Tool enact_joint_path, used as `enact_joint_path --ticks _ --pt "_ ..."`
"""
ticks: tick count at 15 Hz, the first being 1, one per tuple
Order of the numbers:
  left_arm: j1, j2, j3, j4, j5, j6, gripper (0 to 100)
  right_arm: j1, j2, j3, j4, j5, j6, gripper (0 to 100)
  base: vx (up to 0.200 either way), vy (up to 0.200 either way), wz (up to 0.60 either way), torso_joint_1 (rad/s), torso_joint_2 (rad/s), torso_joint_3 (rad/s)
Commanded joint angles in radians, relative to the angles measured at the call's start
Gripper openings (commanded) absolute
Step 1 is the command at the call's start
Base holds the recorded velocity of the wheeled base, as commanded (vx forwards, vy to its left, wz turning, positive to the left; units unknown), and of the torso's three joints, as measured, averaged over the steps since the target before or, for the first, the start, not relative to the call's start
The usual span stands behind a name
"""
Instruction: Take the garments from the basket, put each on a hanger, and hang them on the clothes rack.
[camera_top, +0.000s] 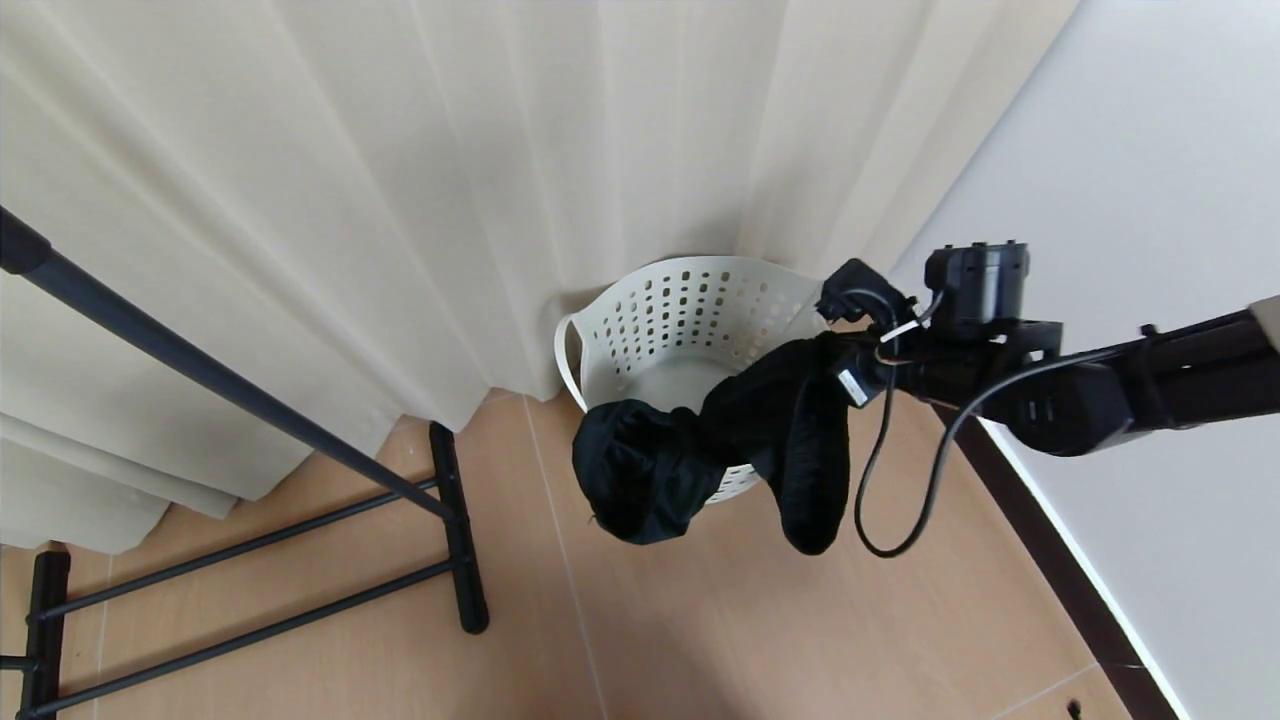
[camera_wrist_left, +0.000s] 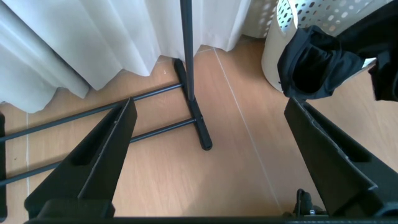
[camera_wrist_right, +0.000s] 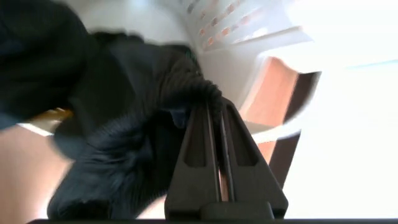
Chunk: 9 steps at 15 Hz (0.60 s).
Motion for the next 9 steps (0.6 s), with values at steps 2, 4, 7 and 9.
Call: enact_joint_path --ticks 2,4,7,9 --pt "0.000 0.000 0.000 -0.001 0.000 0.000 100 0.111 -0.387 0.253 0.001 -0.002 0.142 0 0.000 0.000 0.00 0.000 0.00 0.000" --pt "0.000 0.000 0.000 -0.001 0.000 0.000 100 0.188 -0.514 0.331 0.007 -0.002 0.188 0 0.000 0.000 0.00 0.000 0.00 0.000" --pt "0.001 -0.002 0.000 0.001 0.000 0.000 100 0.274 -0.625 0.388 0.013 -0.002 0.245 0 0.000 0.000 0.00 0.000 0.00 0.000" --pt "0.000 -0.002 0.000 0.001 -0.006 0.006 100 0.328 -0.692 0.468 0.010 -0.002 0.297 0 0.000 0.000 0.00 0.000 0.00 0.000"
